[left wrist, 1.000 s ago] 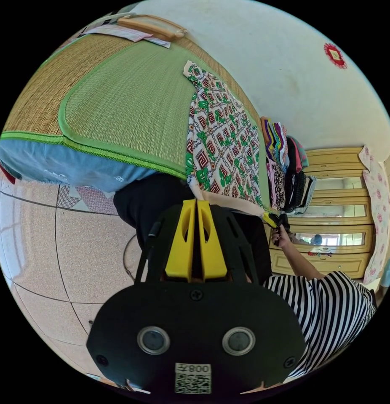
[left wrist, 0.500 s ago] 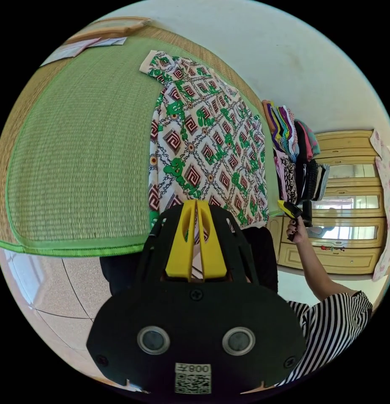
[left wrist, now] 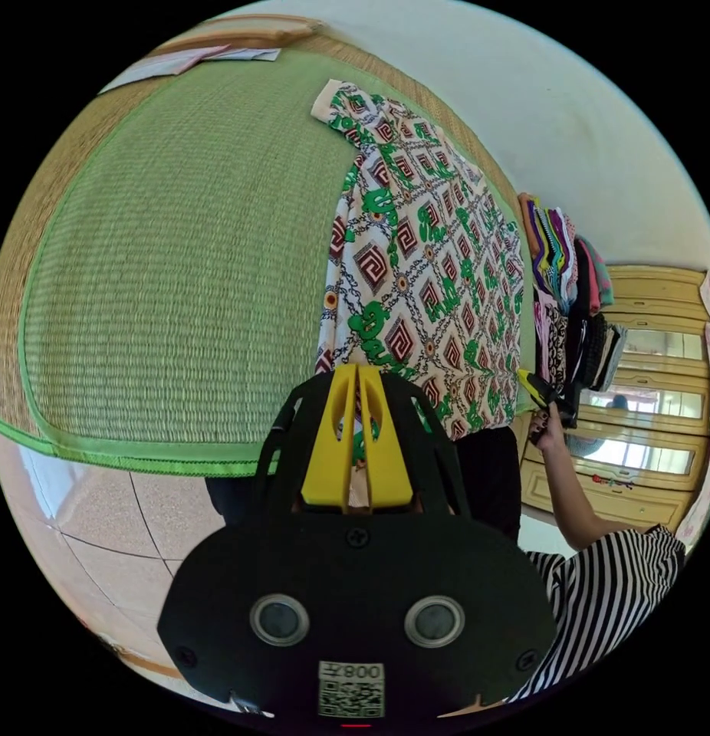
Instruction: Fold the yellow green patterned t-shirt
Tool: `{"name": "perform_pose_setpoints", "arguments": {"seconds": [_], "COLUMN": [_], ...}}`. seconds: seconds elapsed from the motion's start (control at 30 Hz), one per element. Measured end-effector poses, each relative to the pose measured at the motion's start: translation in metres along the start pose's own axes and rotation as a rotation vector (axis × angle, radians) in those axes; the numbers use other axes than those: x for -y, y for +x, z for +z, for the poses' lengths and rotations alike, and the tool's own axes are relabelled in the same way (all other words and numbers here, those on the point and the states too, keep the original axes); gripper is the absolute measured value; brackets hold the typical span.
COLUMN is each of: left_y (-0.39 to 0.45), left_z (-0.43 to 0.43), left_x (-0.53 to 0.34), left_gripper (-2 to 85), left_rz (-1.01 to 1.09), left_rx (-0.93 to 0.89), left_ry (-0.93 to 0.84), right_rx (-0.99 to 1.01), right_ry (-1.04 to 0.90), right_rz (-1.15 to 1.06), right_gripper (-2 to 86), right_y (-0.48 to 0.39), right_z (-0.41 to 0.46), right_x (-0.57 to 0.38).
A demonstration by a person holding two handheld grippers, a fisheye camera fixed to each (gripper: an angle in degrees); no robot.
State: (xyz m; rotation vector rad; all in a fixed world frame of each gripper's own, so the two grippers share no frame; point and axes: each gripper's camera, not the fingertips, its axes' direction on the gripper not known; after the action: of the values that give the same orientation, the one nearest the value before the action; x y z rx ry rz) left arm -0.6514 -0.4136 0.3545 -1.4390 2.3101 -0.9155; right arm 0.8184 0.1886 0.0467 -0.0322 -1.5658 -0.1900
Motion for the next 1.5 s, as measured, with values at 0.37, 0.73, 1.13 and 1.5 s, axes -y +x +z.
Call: {"name": "perform_pose_setpoints", "arguments": {"seconds": [0.37, 0.73, 1.13, 1.5], "left_y": [0.130, 0.220, 0.311, 0.427], "left_z": [0.079, 0.185, 0.263, 0.352], "left_x": [0.122, 0.237, 0.365, 0.517], "left_gripper": [0.3, 0.1, 2.7, 7.1], "left_rz": [0.279, 0.355, 0.503, 0.543], "left_rx": [-0.108, -0.263, -0.208, -0.089], "left_ry": [-0.025, -0.027, 0.034, 0.088], "right_rx": [0.131, 0.203, 0.003, -0.139], "right_ry": [0.202, 0.134, 0.050, 0.147], "right_rz": [-0.142, -0.161, -0.401, -0.380], "right_gripper": [4.2, 2.4, 5.4, 6.7], "right_y": [-0.034, -0.066, -0.145, -0.146], "right_z": [-0.007, 0.058, 0.114, 0.112], "right_x": [0.084, 0.177, 0.115, 0.095]}}
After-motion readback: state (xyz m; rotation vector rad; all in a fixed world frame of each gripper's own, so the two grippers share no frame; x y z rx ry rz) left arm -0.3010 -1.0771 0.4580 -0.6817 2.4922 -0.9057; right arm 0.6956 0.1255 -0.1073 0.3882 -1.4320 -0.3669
